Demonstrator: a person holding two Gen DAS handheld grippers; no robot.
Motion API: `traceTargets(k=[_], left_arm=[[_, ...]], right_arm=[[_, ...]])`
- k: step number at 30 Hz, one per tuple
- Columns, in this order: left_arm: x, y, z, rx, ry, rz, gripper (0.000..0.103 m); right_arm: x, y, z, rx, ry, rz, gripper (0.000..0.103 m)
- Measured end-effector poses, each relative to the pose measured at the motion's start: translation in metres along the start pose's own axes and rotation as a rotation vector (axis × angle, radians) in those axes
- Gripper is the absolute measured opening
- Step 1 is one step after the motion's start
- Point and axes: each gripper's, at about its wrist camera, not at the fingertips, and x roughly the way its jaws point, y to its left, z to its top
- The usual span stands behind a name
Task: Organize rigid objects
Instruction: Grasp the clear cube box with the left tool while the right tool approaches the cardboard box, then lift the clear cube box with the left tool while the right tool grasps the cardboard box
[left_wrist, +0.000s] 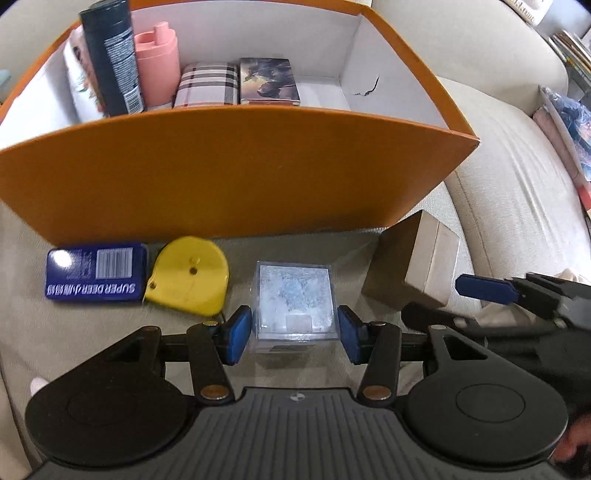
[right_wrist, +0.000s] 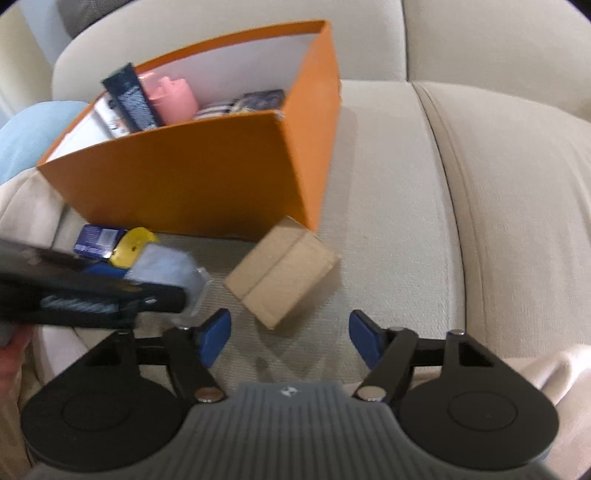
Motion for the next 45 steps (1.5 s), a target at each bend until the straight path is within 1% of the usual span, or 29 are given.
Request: traceTargets(k=[3,6,10,11,13,14,17,19,21,22,24,25,26,27,28,29,31,33,36,37,38,39,40,41,42,43,44,45], left_arm=[[-0.006,0.001,-0.003,-0.002,-0.016,-0.02,0.056],[-0.013,0.002,-0.007,0.002,-0.032,-0.037,0.056],[-0.019,0.009,-0.01,-0.003,-0.049,-0.037,0.056],[-0.02,0.011,-0.011,-0.009,-0.052,-0.035,0.056],[-0.02,0.015,-0.014,-0.014,-0.057,-0.035,0.056],[-0.02,0.016,-0.016,-0.015,-0.062,-0.033,0.056],[-0.016,0.021,-0.02,-0.015,-0.069,-0.017,0.056],[-0.014,0.023,-0.024,-0.01,-0.067,-0.012,0.056],[-0.012,0.022,-0.026,-0.004,-0.059,-0.013,0.056],[-0.012,0.022,-0.028,-0.001,-0.056,-0.012,0.056],[-0.012,0.022,-0.029,0.0,-0.052,-0.008,0.056],[-0.012,0.023,-0.029,-0.007,-0.049,-0.002,0.056],[-0.013,0.024,-0.031,-0.014,-0.047,-0.004,0.056],[-0.014,0.026,-0.031,-0.022,-0.047,-0.011,0.055],[-0.015,0.026,-0.031,-0.026,-0.048,-0.013,0.055],[-0.015,0.026,-0.031,-0.025,-0.048,-0.014,0.055],[-0.015,0.024,-0.032,-0.02,-0.047,-0.009,0.055],[-0.015,0.023,-0.032,-0.012,-0.047,-0.004,0.055],[-0.016,0.024,-0.031,-0.018,-0.048,-0.011,0.055],[-0.016,0.023,-0.031,-0.021,-0.049,-0.013,0.055],[-0.017,0.023,-0.031,-0.022,-0.049,-0.014,0.055],[-0.018,0.023,-0.032,-0.023,-0.05,-0.016,0.055],[-0.019,0.023,-0.032,-0.025,-0.052,-0.019,0.055],[-0.019,0.023,-0.032,-0.028,-0.053,-0.022,0.055],[-0.019,0.024,-0.032,-0.031,-0.052,-0.024,0.055],[-0.019,0.024,-0.032,-0.034,-0.05,-0.027,0.055],[-0.017,0.023,-0.032,-0.036,-0.049,-0.028,0.055],[-0.016,0.023,-0.031,-0.037,-0.051,-0.029,0.055]], right_arm=[[0.011,-0.004,0.004,0.019,0.035,-0.04,0.072],[0.014,-0.002,0.008,0.0,0.012,-0.029,0.072],[0.018,0.009,0.011,-0.061,-0.018,0.007,0.072],[0.018,0.012,0.011,-0.073,-0.026,0.009,0.068],[0.02,0.015,0.01,-0.093,-0.021,0.006,0.065],[0.018,0.017,0.008,-0.102,-0.022,0.0,0.056],[0.007,0.026,0.002,-0.137,-0.037,-0.02,0.037],[-0.005,0.032,-0.006,-0.166,-0.073,-0.023,0.033],[-0.009,0.039,-0.01,-0.209,-0.093,-0.015,0.033],[-0.007,0.043,-0.01,-0.226,-0.085,-0.02,0.033],[0.001,0.047,-0.01,-0.247,-0.069,-0.056,0.035],[0.006,0.047,-0.006,-0.237,-0.064,-0.073,0.037],[0.008,0.045,-0.004,-0.22,-0.058,-0.081,0.049],[0.012,0.04,-0.001,-0.188,-0.047,-0.091,0.057],[0.012,0.036,0.0,-0.162,-0.04,-0.101,0.068],[0.014,0.03,0.002,-0.128,-0.03,-0.09,0.07],[0.019,0.02,0.008,-0.072,-0.009,-0.048,0.071],[0.024,0.017,0.01,-0.057,-0.009,-0.026,0.07],[0.026,0.028,0.007,-0.128,-0.018,-0.039,0.068],[0.024,0.031,0.005,-0.148,-0.027,-0.025,0.067],[0.018,0.034,0.002,-0.167,-0.041,-0.011,0.064],[0.012,0.038,0.0,-0.19,-0.059,-0.011,0.059],[0.007,0.041,-0.001,-0.211,-0.07,-0.016,0.042],[0.001,0.045,-0.003,-0.226,-0.063,-0.03,0.033],[-0.003,0.048,-0.005,-0.236,-0.027,-0.059,0.034],[-0.005,0.05,-0.007,-0.238,-0.003,-0.075,0.032],[-0.008,0.052,-0.009,-0.245,0.001,-0.077,0.03],[-0.01,0.052,-0.012,-0.259,-0.006,-0.057,0.028]])
